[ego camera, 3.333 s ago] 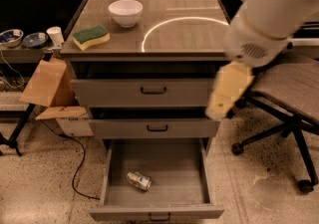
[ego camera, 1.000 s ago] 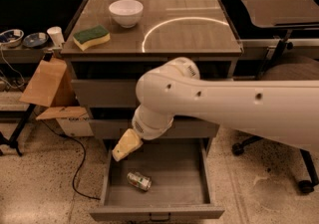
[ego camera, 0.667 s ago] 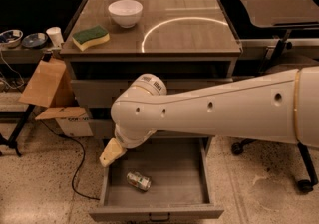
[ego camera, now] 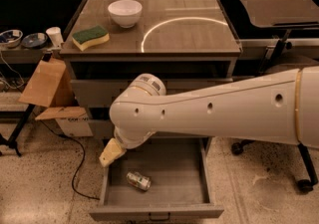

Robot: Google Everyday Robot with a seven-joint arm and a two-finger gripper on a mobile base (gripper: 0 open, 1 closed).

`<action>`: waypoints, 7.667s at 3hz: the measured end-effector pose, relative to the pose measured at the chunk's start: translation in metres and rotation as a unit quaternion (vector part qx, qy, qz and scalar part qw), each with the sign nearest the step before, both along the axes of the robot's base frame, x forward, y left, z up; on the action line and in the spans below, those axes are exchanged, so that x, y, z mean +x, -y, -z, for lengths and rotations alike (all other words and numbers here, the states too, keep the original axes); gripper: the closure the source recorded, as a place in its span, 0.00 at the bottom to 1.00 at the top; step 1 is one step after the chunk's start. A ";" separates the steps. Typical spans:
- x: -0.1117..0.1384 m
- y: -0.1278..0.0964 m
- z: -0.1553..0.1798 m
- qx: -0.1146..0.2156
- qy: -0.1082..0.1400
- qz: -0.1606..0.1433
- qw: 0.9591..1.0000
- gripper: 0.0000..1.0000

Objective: Pick 7up can from bottom drawer and place on counter

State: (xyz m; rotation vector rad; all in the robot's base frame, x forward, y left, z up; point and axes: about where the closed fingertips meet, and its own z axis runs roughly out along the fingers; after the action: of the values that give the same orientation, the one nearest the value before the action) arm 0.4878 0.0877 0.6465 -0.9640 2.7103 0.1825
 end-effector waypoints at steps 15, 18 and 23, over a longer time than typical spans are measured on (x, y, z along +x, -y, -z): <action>0.148 -0.020 0.532 0.081 -0.090 0.131 0.984 0.00; 0.147 -0.007 0.534 0.086 -0.091 0.153 0.980 0.64; 0.155 0.122 0.295 0.053 0.006 0.256 0.965 1.00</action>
Offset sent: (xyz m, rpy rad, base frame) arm 0.0442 0.0981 -0.2062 0.0042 0.1315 0.0034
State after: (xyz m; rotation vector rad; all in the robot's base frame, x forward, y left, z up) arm 0.6424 -0.0342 0.3519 -0.2145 2.7963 0.2152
